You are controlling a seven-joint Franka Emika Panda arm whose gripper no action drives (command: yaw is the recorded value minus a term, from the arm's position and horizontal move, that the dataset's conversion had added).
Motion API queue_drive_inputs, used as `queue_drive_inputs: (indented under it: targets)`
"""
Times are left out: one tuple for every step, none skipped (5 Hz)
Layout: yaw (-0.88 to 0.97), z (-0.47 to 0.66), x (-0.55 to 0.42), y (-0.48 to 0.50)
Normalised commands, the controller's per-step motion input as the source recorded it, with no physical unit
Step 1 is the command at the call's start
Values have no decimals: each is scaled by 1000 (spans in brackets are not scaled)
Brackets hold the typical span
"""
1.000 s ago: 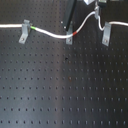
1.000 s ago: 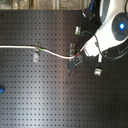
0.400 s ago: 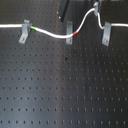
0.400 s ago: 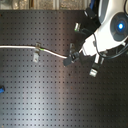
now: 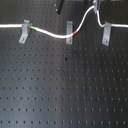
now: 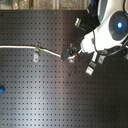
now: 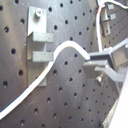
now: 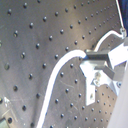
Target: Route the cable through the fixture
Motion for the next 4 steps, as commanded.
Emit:
queue_drive_inputs:
  targets:
    - [106, -399, 5, 4]
    - [106, -437, 7, 6]
    - [100, -495, 18, -22]
    - [128, -463, 14, -6]
